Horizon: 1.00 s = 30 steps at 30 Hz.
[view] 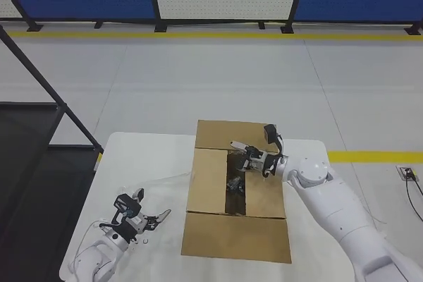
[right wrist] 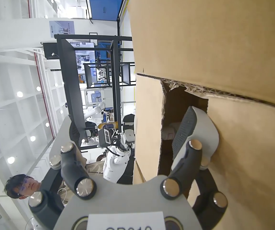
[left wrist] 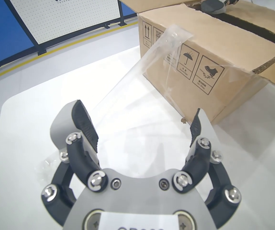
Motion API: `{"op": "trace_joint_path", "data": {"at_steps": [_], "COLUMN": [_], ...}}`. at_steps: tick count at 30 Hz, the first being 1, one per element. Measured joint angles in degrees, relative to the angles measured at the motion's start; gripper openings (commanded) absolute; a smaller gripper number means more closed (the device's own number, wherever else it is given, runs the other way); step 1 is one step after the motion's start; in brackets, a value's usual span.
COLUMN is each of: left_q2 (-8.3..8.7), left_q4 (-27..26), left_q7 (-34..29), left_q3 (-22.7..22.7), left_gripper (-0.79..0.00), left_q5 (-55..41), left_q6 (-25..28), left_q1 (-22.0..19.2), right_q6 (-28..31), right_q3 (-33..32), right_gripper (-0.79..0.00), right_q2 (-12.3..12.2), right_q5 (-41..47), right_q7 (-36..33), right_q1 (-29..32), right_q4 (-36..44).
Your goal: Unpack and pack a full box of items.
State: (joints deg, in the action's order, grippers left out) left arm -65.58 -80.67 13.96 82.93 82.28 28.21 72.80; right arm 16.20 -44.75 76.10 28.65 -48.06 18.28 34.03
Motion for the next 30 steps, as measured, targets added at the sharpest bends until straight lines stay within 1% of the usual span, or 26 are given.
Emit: {"op": "trace_joint_path", "data": {"at_steps": [6,12,15,21,24,30], "left_q2": [0.00,0.05,0.13,0.26,0.30,0.33], "left_q4": [-0.08,-1.41,-1.93,-2.60,-2.69,-2.90], "left_q7": [-0.06,-0.92,-0.83,-0.39,-0.45,-0.59], "left_q3": [0.00,-0.01,0.22,0.62,0.66,0.34], "left_gripper": [0.000,0.000,0.000,0.000,0.000,0.000], "left_q5": [-0.03,-0.02,-0.02,-0.26,-0.20,0.19], "left_q6": [-0.10,-1.17,-1.26,-1.62,-1.95,-2.38], "left_q1": [0.06,0.73,0.99,1.70,1.80,1.76], "right_q6": [-0.06,-3.06,-4.60,-7.00,-6.45,-2.25], "right_q3": [-0.04,1.26,1.96,4.03,4.45,3.20], "right_gripper": [0.000,0.000,0.000,0.000,0.000,0.000], "right_q2": [-0.01,0.12,0.60,2.52,3.49,4.63], "right_q5": [-0.09,-5.81,-7.38,-8.76,-8.07,-4.84], "right_q7": [-0.09,-0.24,-0.20,-0.45,-1.32,-3.56], "right_q1": [0.90,1.64,1.35,0.16,-0.52,-1.64], "right_q4": [1.18,4.89,5.41,4.35,2.86,0.05]}}
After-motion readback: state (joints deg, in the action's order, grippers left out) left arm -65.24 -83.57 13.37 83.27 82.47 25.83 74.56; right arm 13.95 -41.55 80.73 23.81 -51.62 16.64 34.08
